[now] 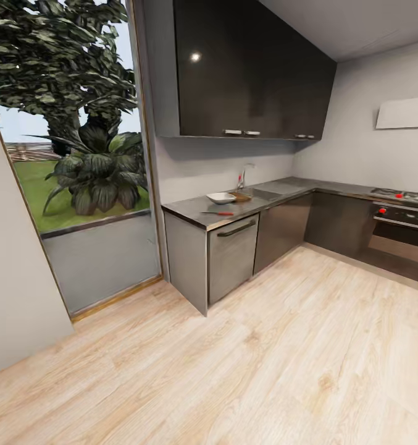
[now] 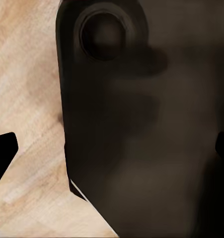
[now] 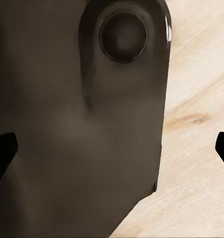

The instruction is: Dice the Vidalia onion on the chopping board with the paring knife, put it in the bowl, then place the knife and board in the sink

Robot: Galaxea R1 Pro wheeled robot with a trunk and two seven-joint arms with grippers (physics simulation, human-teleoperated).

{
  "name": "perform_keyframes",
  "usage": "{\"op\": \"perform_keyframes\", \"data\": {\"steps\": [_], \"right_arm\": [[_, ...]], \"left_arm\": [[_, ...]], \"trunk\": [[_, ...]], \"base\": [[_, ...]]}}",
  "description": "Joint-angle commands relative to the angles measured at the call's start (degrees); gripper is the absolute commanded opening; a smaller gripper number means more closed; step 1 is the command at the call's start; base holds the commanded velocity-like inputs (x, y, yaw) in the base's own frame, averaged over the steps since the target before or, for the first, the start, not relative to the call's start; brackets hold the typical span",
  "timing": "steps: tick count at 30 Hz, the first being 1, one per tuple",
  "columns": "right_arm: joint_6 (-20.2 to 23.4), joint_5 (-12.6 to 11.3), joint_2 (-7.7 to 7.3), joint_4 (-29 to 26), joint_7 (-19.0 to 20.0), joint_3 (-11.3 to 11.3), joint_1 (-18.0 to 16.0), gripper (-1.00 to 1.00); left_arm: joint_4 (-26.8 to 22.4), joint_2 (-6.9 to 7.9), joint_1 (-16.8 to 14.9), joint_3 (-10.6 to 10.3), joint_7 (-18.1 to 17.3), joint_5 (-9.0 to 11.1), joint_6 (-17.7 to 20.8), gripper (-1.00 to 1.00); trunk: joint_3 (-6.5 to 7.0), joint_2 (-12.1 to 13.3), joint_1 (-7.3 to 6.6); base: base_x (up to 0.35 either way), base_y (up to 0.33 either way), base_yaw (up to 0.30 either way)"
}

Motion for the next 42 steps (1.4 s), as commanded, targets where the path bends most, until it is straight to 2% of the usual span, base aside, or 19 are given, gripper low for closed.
{"op": "perform_keyframes", "data": {"steps": [1,10,19,32,33,38,42], "right_arm": [[0.3,-0.1,0.33,-0.3,-0.3,0.1,-0.2,1.00],[0.6,0.0,2.53,-1.3,-0.4,0.1,-0.2,1.00],[-1.5,0.2,2.25,-3.3,-0.5,0.0,-0.2,1.00],[-2.8,0.1,2.01,-6.9,-0.2,0.0,-0.2,1.00],[-4.2,0.1,2.01,-10.5,-0.2,0.0,-0.2,1.00],[-6.8,0.3,2.08,-13.8,-0.2,0.1,-0.2,1.00],[-7.6,0.4,2.05,-21.2,-0.1,0.3,-0.2,1.00]], "left_arm": [[-0.2,0.19,0.1,0.3,0.0,-0.1,-0.3,1.00],[-0.5,0.21,0.1,0.2,0.0,-0.2,-0.7,1.00],[-2.0,1.21,0.1,0.2,-0.1,-0.2,-1.5,1.00],[-6.2,1.28,0.1,0.3,0.1,-0.2,-3.0,1.00],[-12.5,1.31,0.1,0.3,0.1,-0.2,-3.9,1.00],[-16.0,1.39,0.1,0.3,-0.1,-0.1,-5.0,1.00],[-20.1,1.40,0.1,0.3,-0.3,-0.1,-5.4,1.00]], "trunk": [[-0.03,0.0,0.00],[-0.03,0.0,0.00],[-0.03,0.0,0.00],[-0.03,0.0,0.00],[-0.03,0.0,0.00],[-0.03,0.0,0.00],[-0.03,0.0,0.00]], "base": [[0.000,0.000,0.000],[0.000,0.000,0.000],[0.000,0.000,0.000],[0.000,0.000,0.000],[0.000,0.000,0.000],[0.000,0.000,0.000],[0.000,0.000,0.000]]}}
